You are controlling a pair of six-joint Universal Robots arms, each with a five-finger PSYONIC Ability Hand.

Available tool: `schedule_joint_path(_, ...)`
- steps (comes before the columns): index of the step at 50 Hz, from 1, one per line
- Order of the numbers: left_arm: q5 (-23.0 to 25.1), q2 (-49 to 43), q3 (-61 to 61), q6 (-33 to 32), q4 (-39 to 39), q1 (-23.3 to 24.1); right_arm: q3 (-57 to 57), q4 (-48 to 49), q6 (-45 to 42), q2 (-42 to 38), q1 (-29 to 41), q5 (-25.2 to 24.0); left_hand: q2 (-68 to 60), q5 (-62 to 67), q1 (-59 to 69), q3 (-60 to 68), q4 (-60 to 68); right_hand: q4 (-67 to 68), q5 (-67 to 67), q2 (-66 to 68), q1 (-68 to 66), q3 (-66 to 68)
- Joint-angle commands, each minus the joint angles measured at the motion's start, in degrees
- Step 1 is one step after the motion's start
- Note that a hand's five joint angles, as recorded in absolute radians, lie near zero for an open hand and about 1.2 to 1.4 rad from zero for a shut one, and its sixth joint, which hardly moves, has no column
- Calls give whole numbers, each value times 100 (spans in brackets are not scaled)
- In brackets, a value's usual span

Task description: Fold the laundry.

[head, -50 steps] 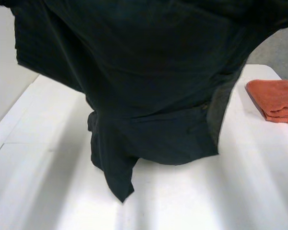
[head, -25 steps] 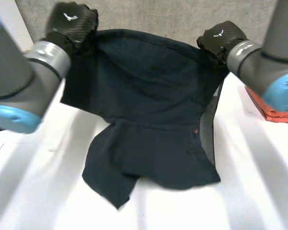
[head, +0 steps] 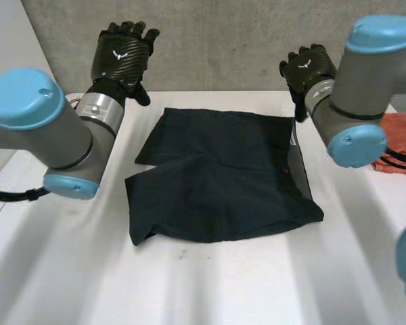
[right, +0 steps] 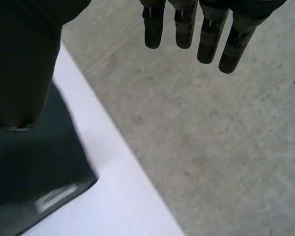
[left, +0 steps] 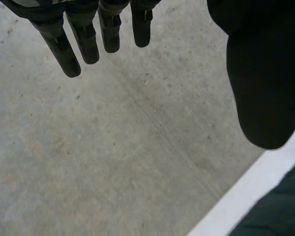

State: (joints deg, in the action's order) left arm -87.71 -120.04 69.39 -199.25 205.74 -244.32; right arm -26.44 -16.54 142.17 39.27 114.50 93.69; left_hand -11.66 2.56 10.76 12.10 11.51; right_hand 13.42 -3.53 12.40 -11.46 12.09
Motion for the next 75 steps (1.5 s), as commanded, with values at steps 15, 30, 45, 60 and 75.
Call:
schedule_joint_path(15, -378, 1923, 3107, 676, -3032, 1132, -5816, -476, 109, 2726, -938, -2117, -1875, 1784, 1964, 1830, 1889, 120, -109, 222, -316, 254)
schedule_joint_path(30, -545, 887, 3064, 940, -2083, 473, -7235, 2136, 109, 2595, -1211, -2399, -1689, 1598, 1779, 1645, 1703, 1347, -1336, 1449, -1543, 1480)
schedule_joint_path(45, -528, 271, 2501, 879, -1687, 412, -6875, 2550, 127, 2068, -1150, -2452, -2026, 1935, 2115, 1981, 2040, 3131, -3119, 3233, -3327, 3264)
schedule_joint_path(60, -510, -2, 2316, 879, -1748, 473, -6593, 2533, 127, 1848, -1141, -2381, -2649, 2558, 2738, 2604, 2663, 4694, -4682, 4796, -4890, 4827)
schedule_joint_path(75, -572, 43, 2334, 704, -1757, 464, -6496, 2042, 48, 1918, -1149, -2337, -6815, 6724, 6904, 6770, 6829, 6658, -6647, 6760, -6854, 6791)
